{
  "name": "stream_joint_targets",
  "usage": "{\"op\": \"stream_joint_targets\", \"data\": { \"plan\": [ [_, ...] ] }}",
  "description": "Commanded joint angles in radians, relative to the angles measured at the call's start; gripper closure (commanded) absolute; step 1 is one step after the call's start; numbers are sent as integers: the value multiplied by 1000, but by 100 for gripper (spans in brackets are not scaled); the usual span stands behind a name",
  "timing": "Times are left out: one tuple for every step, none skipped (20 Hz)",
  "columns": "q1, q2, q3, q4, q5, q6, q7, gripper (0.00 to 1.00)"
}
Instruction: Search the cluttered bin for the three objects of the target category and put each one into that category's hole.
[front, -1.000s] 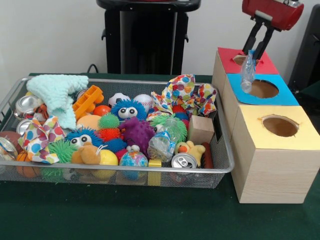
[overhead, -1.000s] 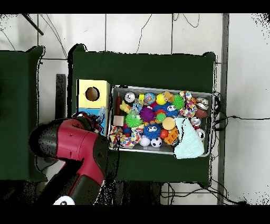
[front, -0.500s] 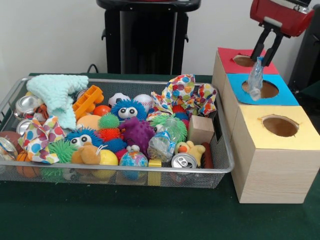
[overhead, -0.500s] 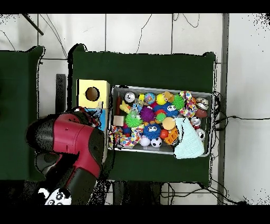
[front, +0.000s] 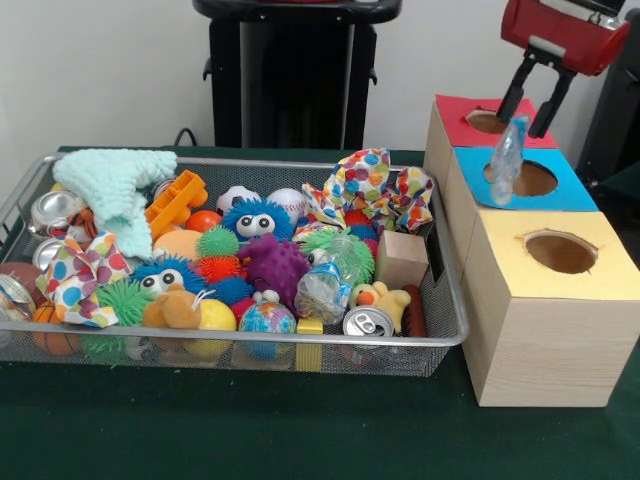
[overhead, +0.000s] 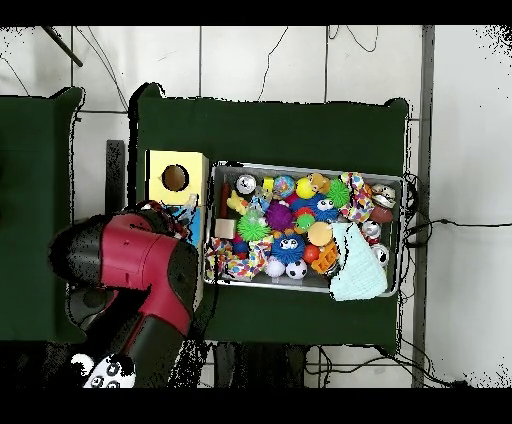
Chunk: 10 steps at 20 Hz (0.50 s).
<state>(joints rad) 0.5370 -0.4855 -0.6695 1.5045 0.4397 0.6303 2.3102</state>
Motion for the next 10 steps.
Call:
{"op": "stream_joint_targets", "data": {
  "plan": [
    [-45,17,126,-7,27,13,182,0],
    [-46,17,127,-8,24,12,176,0],
    [-45,16,127,-5,22,11,174,0],
    [-45,16,127,-4,23,8,176,0],
    [-46,18,126,-6,22,9,176,0],
    [-43,23,118,-12,20,16,182,0],
    [-33,28,108,-12,23,9,201,0],
    [-29,34,101,-20,24,27,213,0],
    [-30,35,97,-23,28,34,223,0],
    [-29,36,96,-22,29,30,226,0]
  ]
}}
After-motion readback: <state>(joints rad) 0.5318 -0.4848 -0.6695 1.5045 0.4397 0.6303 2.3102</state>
